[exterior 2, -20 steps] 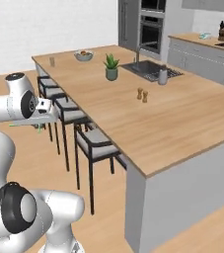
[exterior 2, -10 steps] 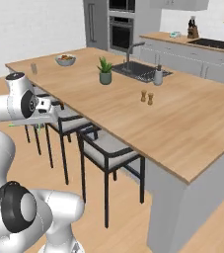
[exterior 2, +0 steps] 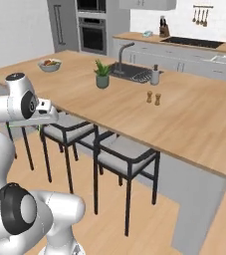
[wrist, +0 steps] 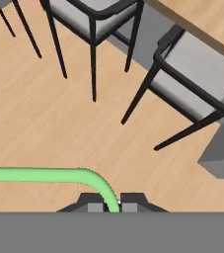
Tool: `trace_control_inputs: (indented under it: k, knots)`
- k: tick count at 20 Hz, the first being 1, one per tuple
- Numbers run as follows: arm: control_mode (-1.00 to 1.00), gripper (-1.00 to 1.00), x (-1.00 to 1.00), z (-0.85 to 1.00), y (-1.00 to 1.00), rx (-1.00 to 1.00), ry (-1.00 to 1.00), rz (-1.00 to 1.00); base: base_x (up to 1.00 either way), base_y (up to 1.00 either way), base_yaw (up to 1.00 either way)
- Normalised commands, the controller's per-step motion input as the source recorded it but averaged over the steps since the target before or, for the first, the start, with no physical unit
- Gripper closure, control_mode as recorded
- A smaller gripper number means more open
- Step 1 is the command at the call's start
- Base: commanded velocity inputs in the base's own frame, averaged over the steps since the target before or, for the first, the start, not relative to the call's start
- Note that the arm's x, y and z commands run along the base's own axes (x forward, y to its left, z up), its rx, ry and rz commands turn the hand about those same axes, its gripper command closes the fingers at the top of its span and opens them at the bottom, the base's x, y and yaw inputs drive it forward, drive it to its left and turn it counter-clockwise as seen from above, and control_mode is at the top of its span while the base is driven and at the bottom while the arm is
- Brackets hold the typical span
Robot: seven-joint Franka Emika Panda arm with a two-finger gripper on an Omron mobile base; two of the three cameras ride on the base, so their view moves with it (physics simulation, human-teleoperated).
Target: Take a straw from the drawer in front and place it inside the glass cup on the dining counter.
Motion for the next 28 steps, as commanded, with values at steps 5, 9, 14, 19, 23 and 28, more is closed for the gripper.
trace_control_inputs:
  k: [5, 9, 14, 19, 23, 28]
  knots:
    - [1.0, 1.0, 0.0, 0.0, 0.0, 0.0, 0.0, 0.0, 0.01, 1.0, -0.36]
    - [1.0, 1.0, 0.0, 0.0, 0.0, 0.0, 0.0, 0.0, 0.0, 1.0, -0.34]
    - [1.0, 1.0, 0.0, 0.0, 0.0, 0.0, 0.0, 0.0, 0.0, 1.0, -0.34]
    - [1.0, 1.0, 0.0, 0.0, 0.0, 0.0, 0.0, 0.0, 0.0, 1.0, -0.32]
    - [1.0, 1.0, 0.0, 0.0, 0.0, 0.0, 0.0, 0.0, 0.0, 1.0, -0.31]
    - [1.0, 1.0, 0.0, 0.0, 0.0, 0.0, 0.0, 0.0, 0.0, 1.0, -0.3]
